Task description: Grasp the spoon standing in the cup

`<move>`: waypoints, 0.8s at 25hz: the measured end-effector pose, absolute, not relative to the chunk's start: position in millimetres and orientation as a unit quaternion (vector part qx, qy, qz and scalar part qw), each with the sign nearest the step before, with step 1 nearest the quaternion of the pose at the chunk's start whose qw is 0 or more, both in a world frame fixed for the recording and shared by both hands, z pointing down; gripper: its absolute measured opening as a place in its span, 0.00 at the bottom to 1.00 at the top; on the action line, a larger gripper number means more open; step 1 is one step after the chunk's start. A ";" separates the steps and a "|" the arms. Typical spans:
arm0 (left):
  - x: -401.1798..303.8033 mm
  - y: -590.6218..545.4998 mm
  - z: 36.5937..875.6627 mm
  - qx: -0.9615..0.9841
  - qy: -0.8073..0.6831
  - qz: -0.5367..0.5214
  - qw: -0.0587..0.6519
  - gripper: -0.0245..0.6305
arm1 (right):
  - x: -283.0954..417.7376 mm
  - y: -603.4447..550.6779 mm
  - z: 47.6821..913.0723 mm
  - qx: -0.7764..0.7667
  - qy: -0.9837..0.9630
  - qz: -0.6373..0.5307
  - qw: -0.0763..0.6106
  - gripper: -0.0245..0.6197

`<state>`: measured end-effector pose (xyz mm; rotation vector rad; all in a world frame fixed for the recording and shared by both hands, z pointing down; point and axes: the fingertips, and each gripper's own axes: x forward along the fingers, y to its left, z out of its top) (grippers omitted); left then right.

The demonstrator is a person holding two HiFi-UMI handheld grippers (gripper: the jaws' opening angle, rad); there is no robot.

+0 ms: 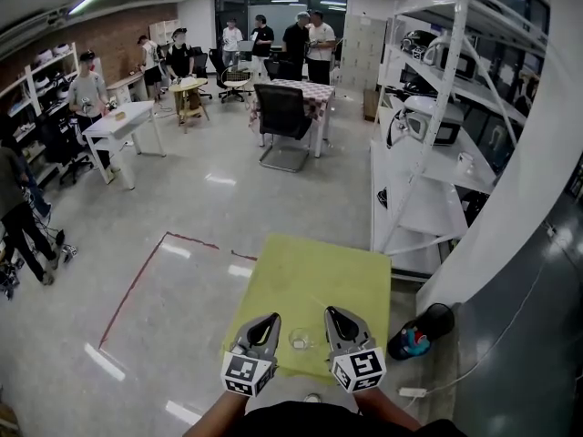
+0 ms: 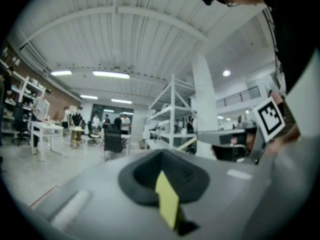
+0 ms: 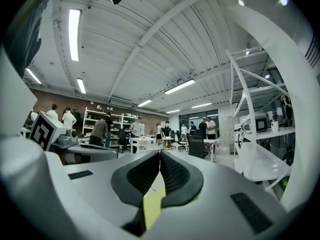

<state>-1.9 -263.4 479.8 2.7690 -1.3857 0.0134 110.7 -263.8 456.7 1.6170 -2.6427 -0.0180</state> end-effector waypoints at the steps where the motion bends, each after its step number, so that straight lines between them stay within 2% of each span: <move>1: -1.5 -264.6 479.4 0.894 -0.448 0.004 0.022 0.04 | 111.4 -265.2 456.4 0.522 -0.853 -0.006 0.021 0.05; 20: 7.9 -272.4 484.6 0.892 -0.450 0.005 0.030 0.04 | 114.7 -266.6 473.8 0.518 -0.854 0.023 0.032 0.05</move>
